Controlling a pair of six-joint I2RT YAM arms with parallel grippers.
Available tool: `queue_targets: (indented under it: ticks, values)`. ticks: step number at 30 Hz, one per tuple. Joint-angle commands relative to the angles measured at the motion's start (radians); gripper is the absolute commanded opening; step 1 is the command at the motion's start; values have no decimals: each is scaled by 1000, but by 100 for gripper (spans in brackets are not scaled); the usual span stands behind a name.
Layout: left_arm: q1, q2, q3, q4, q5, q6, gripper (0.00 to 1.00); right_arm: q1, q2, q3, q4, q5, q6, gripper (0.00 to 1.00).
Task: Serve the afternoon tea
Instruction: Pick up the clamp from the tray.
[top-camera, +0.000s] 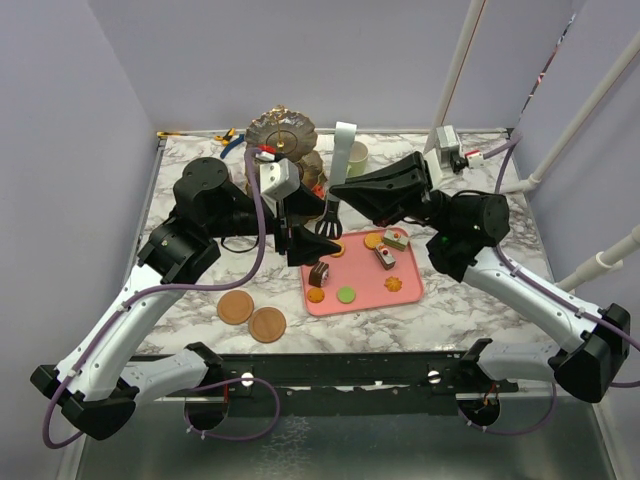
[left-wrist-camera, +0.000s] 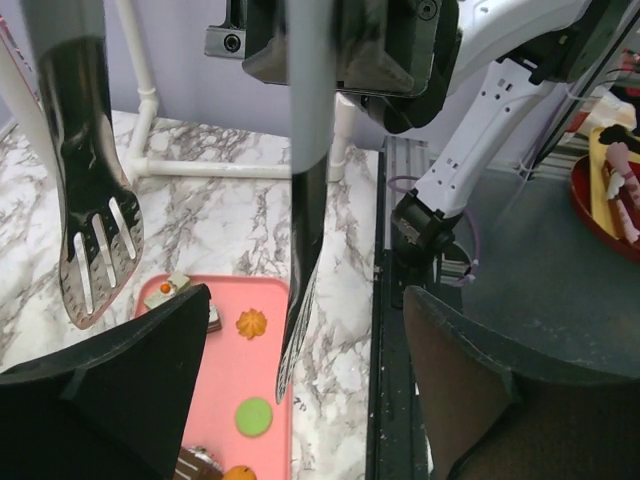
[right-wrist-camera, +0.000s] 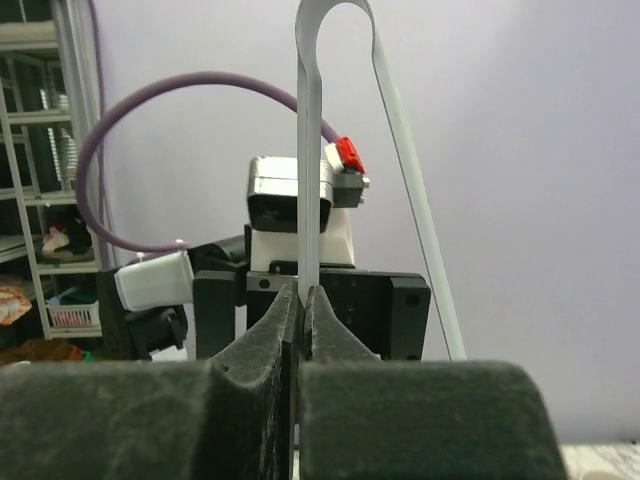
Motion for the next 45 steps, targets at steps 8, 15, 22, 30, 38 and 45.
queue_targets:
  ticks: [8, 15, 22, 30, 38, 45]
  values:
    - [-1, -5, 8, 69, 113, -70, 36, 2, 54, -25, 377, 42, 142, 1]
    - [-1, 6, 2, 71, 139, -65, 12, 2, 87, -10, 381, 40, 171, 1]
    - [0, -19, -24, 41, 69, -5, 0, 0, -58, -14, 28, 41, -50, 50]
    - [0, -47, -50, -14, 20, 122, 0, -93, -169, 242, -907, 3, -394, 100]
    - [-1, -39, -49, -58, 29, 230, 0, -141, -10, 521, -1280, -230, -540, 100]
    - [0, -28, -35, -85, 16, 263, 0, -141, 127, 634, -1316, -308, -549, 100]
